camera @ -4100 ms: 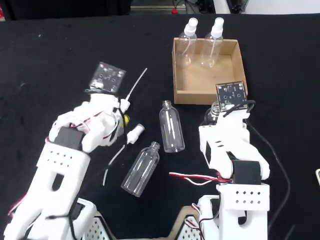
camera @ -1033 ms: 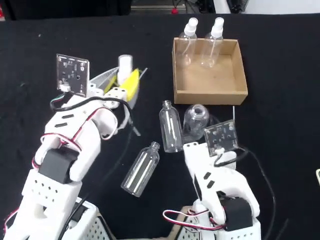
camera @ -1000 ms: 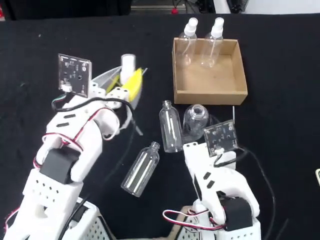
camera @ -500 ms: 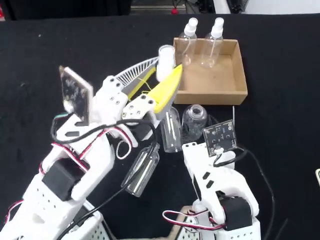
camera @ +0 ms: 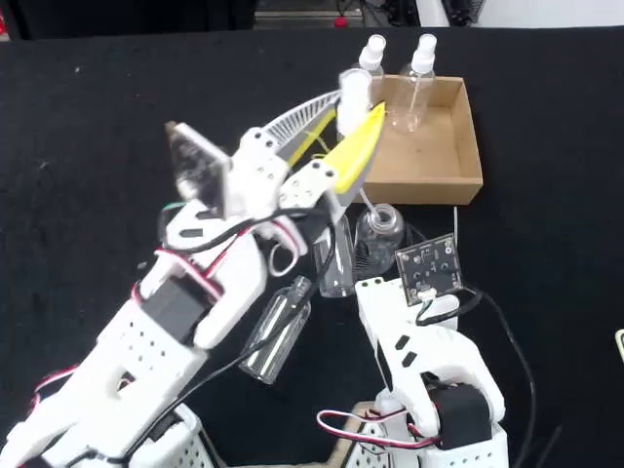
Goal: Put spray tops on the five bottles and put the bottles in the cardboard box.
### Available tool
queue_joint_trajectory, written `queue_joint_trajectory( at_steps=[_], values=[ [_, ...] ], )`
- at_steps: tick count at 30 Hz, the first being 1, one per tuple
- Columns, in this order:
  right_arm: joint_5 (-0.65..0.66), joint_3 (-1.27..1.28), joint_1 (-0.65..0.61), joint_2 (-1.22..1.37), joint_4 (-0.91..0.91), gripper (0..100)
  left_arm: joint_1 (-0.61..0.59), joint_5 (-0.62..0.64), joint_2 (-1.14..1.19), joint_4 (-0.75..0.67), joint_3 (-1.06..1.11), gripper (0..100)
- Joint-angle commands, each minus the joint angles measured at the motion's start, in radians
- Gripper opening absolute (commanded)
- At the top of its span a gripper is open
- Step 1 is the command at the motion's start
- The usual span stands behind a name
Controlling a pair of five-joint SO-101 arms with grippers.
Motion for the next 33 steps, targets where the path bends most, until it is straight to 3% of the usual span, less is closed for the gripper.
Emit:
queue_joint_trajectory(
  at_steps=[1, 33],
  values=[
    [-0.009, -0.005, -0.008, -0.059, -0.023, 16.9, 0.015, 0.0, 0.046, -0.021, -0.084, 10],
    [-0.006, -0.012, -0.006, -0.059, -0.023, 16.9, 0.013, 0.0, 0.227, 0.018, -0.085, 11]
  ],
)
